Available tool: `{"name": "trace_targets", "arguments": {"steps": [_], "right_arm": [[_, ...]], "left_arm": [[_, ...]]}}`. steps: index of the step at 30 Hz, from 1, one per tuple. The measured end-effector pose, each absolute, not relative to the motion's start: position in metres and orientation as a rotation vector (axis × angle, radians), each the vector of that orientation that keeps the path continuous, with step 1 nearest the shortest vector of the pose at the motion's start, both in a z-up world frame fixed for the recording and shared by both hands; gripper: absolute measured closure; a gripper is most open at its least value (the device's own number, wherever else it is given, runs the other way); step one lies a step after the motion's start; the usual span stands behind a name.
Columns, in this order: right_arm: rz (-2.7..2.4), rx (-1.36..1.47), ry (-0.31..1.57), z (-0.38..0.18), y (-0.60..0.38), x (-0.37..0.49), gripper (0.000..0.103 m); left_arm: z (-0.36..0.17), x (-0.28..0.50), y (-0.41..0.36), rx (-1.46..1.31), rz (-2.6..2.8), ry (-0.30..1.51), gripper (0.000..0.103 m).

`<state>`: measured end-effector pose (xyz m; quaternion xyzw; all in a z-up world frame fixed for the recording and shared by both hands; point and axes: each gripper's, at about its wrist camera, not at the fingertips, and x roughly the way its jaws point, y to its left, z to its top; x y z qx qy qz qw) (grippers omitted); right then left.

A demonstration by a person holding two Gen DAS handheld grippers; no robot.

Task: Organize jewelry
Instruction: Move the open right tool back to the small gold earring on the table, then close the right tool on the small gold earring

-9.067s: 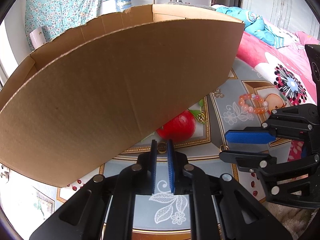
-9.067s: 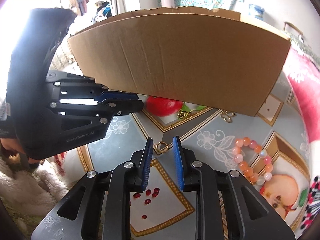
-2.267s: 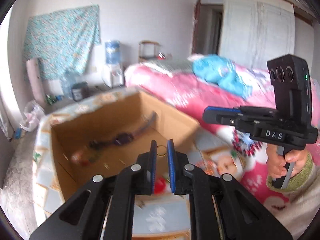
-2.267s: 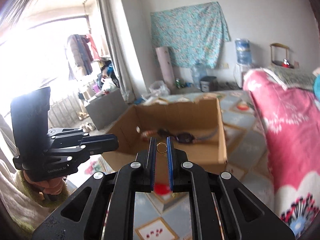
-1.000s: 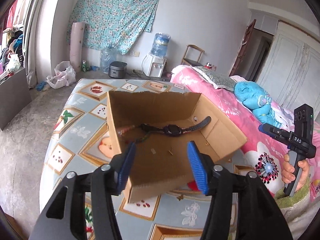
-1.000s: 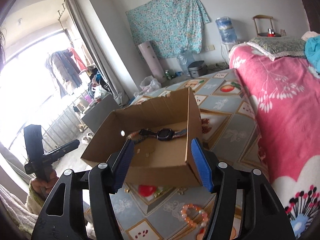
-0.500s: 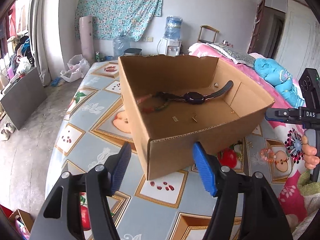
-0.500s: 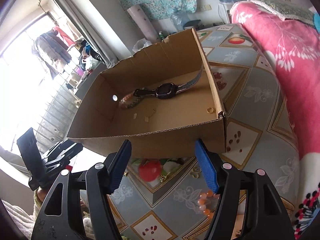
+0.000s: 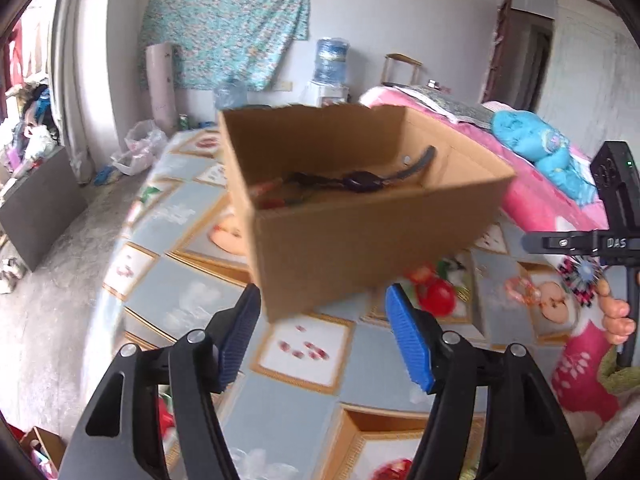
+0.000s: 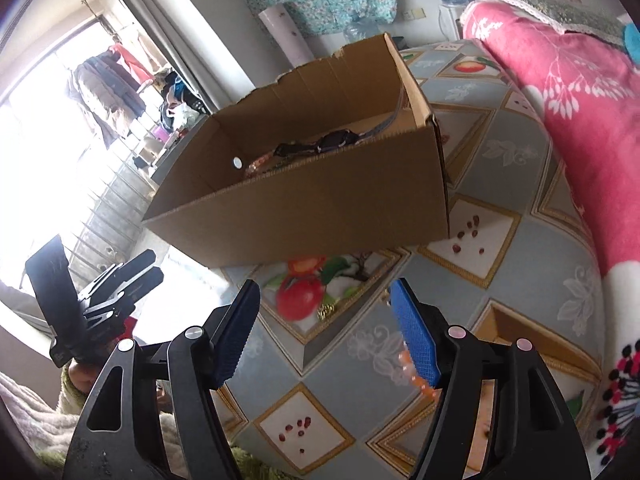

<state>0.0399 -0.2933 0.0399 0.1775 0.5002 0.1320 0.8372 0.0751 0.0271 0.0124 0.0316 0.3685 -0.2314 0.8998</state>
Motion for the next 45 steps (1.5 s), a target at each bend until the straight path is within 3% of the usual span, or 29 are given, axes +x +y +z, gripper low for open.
{"name": "trace_targets", "arguments": {"steps": [6, 14, 20, 27, 29, 40, 45], "right_arm": [[0.175, 0.255, 1.084, 0.029, -0.284, 0.032, 0.04], [0.122, 0.163, 1.13, 0.003, -0.279, 0.06, 0.066], [0.084, 0.146, 1.153, -0.01, -0.275, 0.065, 0.08], [0.057, 0.018, 1.131, -0.012, -0.259, 0.06, 0.085], [0.068, -0.004, 1.128, -0.012, -0.256, 0.058, 0.092], [0.081, 0.024, 1.121, -0.011, -0.268, 0.052, 0.092], [0.083, 0.038, 1.118, -0.011, -0.27, 0.054, 0.092]], "left_arm": [[-0.022, 0.066, -0.01, 0.073, -0.54, 0.86, 0.039], [-0.036, 0.069, -0.033, 0.138, -0.514, 0.85, 0.039], [-0.043, 0.074, -0.032, 0.135, -0.505, 0.869, 0.039], [-0.046, 0.073, -0.035, 0.131, -0.512, 0.86, 0.039], [-0.045, 0.073, -0.036, 0.137, -0.515, 0.856, 0.039], [-0.041, 0.074, -0.05, 0.179, -0.541, 0.838, 0.039], [-0.044, 0.077, -0.051, 0.184, -0.538, 0.864, 0.046]]}}
